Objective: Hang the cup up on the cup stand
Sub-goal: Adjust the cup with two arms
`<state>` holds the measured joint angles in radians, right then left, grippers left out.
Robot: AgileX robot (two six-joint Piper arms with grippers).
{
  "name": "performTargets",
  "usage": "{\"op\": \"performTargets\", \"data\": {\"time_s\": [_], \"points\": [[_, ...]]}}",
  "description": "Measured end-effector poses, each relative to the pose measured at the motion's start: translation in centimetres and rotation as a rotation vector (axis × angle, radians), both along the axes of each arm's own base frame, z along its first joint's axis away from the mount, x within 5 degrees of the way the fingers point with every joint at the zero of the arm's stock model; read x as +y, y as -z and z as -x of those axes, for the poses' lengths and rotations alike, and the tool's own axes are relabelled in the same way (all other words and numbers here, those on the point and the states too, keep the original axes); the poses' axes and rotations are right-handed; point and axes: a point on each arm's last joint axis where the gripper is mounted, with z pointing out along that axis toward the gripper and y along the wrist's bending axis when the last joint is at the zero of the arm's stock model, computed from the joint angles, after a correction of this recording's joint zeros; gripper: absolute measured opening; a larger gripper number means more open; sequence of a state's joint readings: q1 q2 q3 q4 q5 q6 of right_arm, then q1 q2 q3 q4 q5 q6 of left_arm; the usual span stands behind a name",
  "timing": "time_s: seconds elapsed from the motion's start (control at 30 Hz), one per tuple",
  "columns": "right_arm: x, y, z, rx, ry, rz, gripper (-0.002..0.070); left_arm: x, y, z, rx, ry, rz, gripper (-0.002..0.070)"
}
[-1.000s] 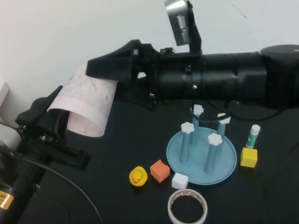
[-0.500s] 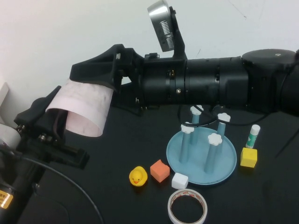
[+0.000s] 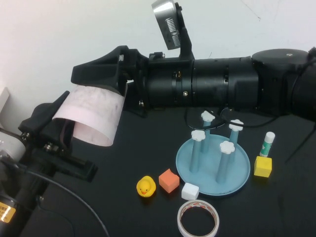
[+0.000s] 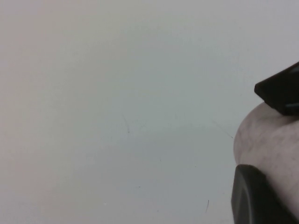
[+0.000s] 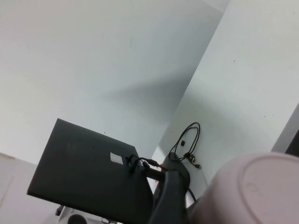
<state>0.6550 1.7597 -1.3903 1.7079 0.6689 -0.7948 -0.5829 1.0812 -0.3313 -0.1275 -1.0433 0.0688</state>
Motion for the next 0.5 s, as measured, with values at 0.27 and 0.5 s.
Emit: {"op": "performTargets", "data": {"time_s": [0.27,0.5], "points": [[-0.1,-0.5,0.0,-0.126,-0.040,0.003,0.0587,-0.4,-0.1,0.2,-0.037,0.025,-0.056,0.0145],[-2.5,-1.9,-1.4,-0.272,-0.042,-0.006,0.0585,-0.1,0.2,2.4,-0.102,0.110,-0.104,0.0314]]}}
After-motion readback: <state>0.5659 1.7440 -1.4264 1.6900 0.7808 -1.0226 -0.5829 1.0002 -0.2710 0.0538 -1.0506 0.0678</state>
